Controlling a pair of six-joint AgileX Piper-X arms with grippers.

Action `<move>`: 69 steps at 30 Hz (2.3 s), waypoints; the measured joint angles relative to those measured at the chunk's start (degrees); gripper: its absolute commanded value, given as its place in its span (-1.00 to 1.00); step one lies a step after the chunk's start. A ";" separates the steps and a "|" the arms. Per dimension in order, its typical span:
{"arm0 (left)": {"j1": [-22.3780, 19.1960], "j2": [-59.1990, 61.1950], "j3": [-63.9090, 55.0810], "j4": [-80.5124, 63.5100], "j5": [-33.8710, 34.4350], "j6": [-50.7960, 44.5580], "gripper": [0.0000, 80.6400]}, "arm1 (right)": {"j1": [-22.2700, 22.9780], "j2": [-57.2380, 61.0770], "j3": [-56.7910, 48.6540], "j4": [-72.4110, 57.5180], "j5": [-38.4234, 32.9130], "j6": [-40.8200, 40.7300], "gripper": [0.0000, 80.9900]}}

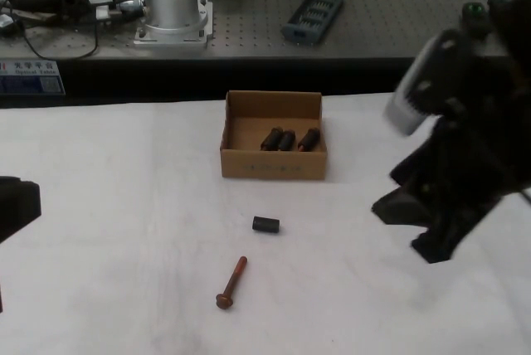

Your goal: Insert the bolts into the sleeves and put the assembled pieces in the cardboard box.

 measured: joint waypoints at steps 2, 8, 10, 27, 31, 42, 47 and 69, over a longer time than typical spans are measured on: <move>0.00 0.00 0.00 0.00 0.00 0.00 -0.74 | 0.00 7.20 -1.27 -3.02 0.52 -3.35 -0.35; 0.00 0.00 0.00 0.00 0.00 0.00 -0.74 | 0.08 20.60 -7.99 -5.35 2.19 -6.64 -0.39; 0.00 0.00 0.00 0.00 0.00 0.00 -0.74 | 0.08 24.57 -11.40 -5.63 2.30 -7.39 -0.39; 0.00 0.00 2.27 0.00 0.00 0.00 -0.74 | 3.66 38.14 -24.58 -5.64 2.85 -12.79 -0.39; 0.00 0.00 2.27 0.00 0.00 0.00 -0.74 | 4.94 40.16 -24.83 -5.64 2.85 -13.66 -0.39; 0.00 0.00 2.27 0.00 0.00 0.00 -0.74 | 5.18 41.31 -25.25 -6.09 4.39 -14.34 -0.39; 0.00 0.00 2.27 0.00 0.00 0.00 -0.74 | 5.18 41.40 -25.25 -6.52 4.45 -14.40 -0.39; 0.00 0.00 2.27 0.00 0.00 0.00 -0.74 | 5.18 43.00 -26.14 -5.64 5.67 -15.42 -0.96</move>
